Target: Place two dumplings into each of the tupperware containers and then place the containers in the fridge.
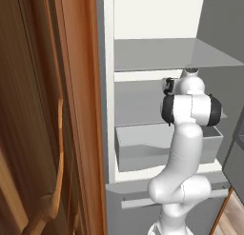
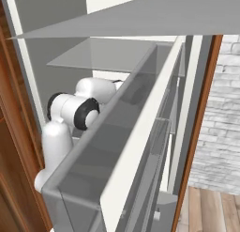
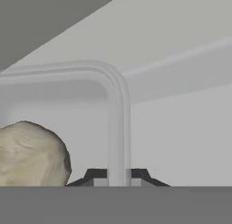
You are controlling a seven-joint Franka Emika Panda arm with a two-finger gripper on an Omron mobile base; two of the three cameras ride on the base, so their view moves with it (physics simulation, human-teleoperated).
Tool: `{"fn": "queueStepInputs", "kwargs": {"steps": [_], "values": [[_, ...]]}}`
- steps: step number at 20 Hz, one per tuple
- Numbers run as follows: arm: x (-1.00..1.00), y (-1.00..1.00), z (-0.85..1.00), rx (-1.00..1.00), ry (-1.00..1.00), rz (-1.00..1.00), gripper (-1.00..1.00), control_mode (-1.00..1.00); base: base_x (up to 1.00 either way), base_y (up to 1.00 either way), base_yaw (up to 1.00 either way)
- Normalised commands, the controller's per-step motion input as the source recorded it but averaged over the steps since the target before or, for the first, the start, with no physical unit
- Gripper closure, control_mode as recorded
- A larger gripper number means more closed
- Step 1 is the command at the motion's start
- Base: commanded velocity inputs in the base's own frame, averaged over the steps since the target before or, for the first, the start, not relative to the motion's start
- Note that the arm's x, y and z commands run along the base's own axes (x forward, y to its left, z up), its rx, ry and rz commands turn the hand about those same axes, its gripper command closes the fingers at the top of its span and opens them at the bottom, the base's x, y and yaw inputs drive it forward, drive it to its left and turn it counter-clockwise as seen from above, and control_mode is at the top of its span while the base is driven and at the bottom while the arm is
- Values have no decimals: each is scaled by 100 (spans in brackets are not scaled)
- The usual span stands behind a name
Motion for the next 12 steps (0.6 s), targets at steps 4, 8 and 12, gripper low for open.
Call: {"fn": "queueStepInputs", "kwargs": {"steps": [4,8,12], "values": [[8,0,-87,-19,0,0,100,-100,0,0,0],[10,0,-83,-13,0,0,100,-100,0,0,0],[-10,-14,-61,-3,-16,1,-100,-100,0,0,0]]}}
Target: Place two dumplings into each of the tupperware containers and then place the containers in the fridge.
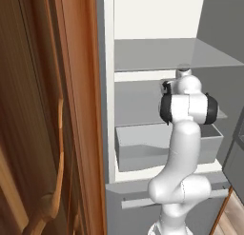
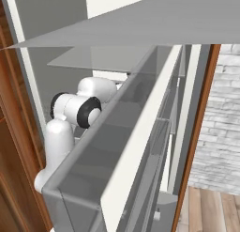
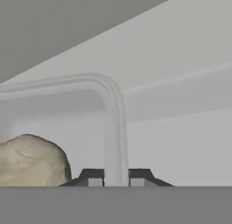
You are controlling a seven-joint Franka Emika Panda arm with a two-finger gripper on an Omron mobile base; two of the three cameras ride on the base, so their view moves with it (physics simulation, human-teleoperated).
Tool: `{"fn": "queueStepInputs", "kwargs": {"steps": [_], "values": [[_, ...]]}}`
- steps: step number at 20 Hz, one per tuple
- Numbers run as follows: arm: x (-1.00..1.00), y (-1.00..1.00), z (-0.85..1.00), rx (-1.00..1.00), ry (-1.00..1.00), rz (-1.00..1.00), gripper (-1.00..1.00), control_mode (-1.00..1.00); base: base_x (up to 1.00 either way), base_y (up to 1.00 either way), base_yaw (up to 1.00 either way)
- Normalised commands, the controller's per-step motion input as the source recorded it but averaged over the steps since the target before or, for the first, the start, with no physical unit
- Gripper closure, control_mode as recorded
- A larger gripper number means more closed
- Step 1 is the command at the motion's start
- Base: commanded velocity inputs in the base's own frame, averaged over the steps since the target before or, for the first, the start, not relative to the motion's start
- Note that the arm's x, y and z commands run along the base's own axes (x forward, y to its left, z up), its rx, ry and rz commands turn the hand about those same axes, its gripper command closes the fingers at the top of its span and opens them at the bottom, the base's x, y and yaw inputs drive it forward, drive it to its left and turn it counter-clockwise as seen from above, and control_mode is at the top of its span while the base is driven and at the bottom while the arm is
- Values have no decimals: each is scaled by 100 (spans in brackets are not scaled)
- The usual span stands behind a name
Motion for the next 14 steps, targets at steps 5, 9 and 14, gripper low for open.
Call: {"fn": "queueStepInputs", "kwargs": {"steps": [5,9,14], "values": [[-30,-32,-20,14,-50,5,-100,-100,0,0,0],[-41,-27,11,20,-55,8,-100,-100,0,0,0],[-93,-36,64,13,-42,16,-100,-100,0,0,0]]}}
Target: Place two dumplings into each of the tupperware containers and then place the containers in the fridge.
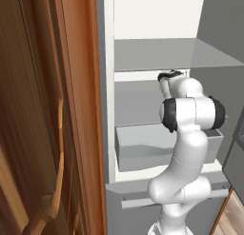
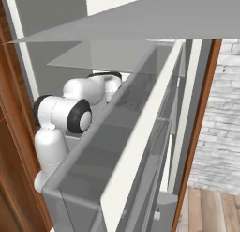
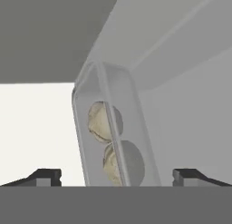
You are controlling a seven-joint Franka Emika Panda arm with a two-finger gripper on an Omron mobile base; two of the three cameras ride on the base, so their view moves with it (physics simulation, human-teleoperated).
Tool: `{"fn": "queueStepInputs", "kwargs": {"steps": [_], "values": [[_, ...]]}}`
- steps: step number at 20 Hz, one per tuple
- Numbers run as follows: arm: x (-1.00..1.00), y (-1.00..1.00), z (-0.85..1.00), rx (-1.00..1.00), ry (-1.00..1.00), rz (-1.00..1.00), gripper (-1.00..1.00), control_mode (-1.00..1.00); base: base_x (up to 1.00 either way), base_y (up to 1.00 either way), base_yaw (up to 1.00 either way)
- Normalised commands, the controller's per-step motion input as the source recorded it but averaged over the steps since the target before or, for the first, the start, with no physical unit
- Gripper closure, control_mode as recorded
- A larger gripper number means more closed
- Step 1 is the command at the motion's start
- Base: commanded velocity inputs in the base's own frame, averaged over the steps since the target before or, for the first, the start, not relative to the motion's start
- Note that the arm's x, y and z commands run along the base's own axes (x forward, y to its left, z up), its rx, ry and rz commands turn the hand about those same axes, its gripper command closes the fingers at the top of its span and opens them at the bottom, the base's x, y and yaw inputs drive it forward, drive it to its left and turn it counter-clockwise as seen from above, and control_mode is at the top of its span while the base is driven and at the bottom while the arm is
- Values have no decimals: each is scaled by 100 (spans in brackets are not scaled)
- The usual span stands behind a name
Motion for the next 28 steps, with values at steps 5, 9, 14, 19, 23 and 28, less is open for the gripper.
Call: {"fn": "queueStepInputs", "kwargs": {"steps": [5,9,14,19,23,28], "values": [[-100,-70,24,9,-27,21,-100,-100,0,0,0],[-100,-86,0,10,-17,34,-100,-100,0,0,0],[-18,-100,-70,10,22,19,-100,-100,0,0,0],[-93,-96,-19,9,-4,14,-100,-100,0,0,0],[-100,-23,-27,4,-34,4,-100,-100,0,0,0],[-100,29,-12,-10,-28,7,-100,-100,0,0,0]]}}
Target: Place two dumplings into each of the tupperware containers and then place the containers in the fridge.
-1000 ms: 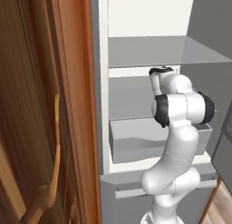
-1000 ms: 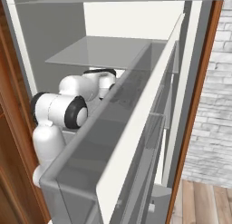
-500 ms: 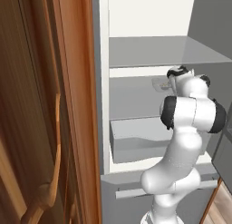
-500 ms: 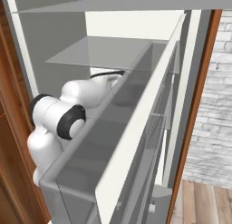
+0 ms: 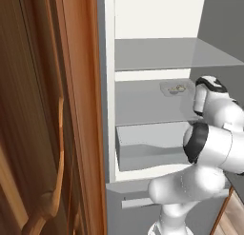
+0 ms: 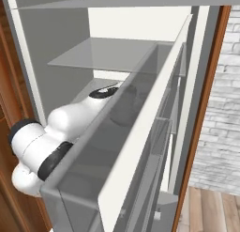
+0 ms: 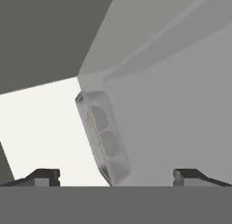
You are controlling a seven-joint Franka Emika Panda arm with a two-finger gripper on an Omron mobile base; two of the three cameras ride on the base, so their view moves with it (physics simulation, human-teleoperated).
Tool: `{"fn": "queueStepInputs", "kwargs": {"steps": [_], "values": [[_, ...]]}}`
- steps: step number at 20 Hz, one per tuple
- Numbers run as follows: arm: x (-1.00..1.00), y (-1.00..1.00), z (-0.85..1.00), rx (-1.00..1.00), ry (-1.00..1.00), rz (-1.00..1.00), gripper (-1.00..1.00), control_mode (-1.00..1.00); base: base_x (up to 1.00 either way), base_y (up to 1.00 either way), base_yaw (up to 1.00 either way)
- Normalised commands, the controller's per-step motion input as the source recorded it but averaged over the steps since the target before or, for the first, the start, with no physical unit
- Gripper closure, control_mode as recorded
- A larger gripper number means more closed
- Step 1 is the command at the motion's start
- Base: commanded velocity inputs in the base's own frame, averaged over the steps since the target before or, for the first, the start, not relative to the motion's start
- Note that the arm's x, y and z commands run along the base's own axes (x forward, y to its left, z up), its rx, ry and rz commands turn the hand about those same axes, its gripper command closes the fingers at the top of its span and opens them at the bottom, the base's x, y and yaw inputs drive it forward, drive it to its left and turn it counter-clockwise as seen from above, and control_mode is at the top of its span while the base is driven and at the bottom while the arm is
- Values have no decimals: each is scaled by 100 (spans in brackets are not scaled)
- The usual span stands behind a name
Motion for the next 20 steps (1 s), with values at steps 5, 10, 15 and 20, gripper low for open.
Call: {"fn": "queueStepInputs", "kwargs": {"steps": [5,10,15,20], "values": [[-100,3,55,-10,-13,26,-100,-100,0,0,0],[-100,55,100,-36,1,29,-100,-100,0,0,0],[-100,72,100,-80,2,33,-100,-100,0,0,0],[-100,27,54,-67,21,35,-100,-100,0,0,0]]}}
